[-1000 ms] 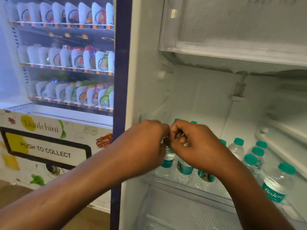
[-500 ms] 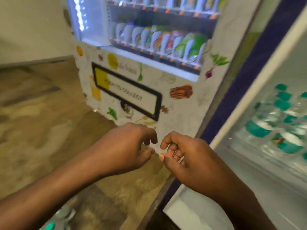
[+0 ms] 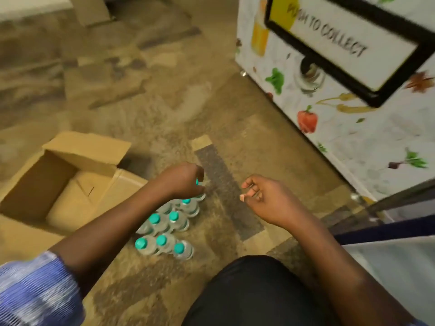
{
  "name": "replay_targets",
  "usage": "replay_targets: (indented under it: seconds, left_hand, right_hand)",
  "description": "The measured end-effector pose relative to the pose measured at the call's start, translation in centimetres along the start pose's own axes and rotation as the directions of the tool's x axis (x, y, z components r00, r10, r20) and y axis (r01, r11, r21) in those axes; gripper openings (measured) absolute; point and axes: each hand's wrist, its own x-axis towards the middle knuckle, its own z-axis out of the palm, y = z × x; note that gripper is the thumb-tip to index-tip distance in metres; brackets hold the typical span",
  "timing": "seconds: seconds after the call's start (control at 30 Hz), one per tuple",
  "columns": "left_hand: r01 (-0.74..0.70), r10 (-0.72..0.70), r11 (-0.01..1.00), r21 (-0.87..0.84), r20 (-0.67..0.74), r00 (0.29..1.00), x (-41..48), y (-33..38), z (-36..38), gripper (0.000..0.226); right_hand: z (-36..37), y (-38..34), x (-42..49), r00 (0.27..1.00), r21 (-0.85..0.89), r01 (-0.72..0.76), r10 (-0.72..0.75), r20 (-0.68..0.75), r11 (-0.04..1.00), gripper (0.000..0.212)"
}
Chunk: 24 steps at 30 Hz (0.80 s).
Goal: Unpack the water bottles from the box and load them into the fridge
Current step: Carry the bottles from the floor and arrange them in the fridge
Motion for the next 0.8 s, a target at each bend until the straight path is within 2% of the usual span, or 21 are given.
replay_targets:
  seconds: [0.13,0.23,0.3,0.37,0.5,0.6,0.67,0.73,0.8]
  left_hand:
    - [0.11,-0.12,0.988,0.105,0.098,0.988,-1.9,-3.3,4.8,0.036]
    - [0.114,-0.123,0.991,0.065,0.156,0.98,-3.7,-3.8,8.8,0.035]
    - [0.113,-0.118,0.993,0.036,0.22,0.968,-4.9,-3.4,11.6,0.043]
    - [0.104,-0.12,0.992,0.074,0.267,0.956,-5.7,-2.8,14.1,0.047]
    - [0.091,-0.099,0.995,0.051,0.2,0.975,-6.0,-2.0,16.7,0.025]
    - [0.084,-0.077,0.995,-0.056,0.115,0.99,-5.8,-1.4,16.4,0.025]
    - [0.079,-0.073,0.974,-0.211,0.036,0.997,-5.8,-0.6,15.8,0.027]
    - [0.062,-0.086,0.909,-0.411,-0.042,0.995,-5.8,0.1,15.1,0.023]
    - [0.041,-0.103,0.808,-0.588,-0.072,0.992,-5.7,0.4,14.6,0.021]
  right_hand:
    - [5.9,0.6,1.5,0.991,0.02,-0.005,0.003,0.135,1.0,0.023]
    - [9.6,1.2,1.4,0.973,0.013,0.028,-0.03,0.227,1.0,0.023]
    - [11.3,1.6,1.2,0.957,-0.01,0.051,-0.046,0.288,0.999,0.025]
    - [12.7,1.9,1.2,0.94,-0.029,0.059,-0.046,0.338,0.998,0.026]
    - [14.7,2.4,1.1,0.925,-0.022,0.035,-0.024,0.379,0.999,0.033]
    - [15.3,2.8,1.0,0.897,-0.006,0.046,-0.039,0.441,0.999,0.06]
    - [15.5,3.0,1.0,0.865,-0.022,0.097,-0.074,0.496,0.995,0.079]
    - [15.7,3.0,1.0,0.864,-0.017,0.136,-0.11,0.492,0.991,0.075]
    - [15.7,3.3,1.0,0.899,-0.011,0.141,-0.124,0.421,0.99,0.057]
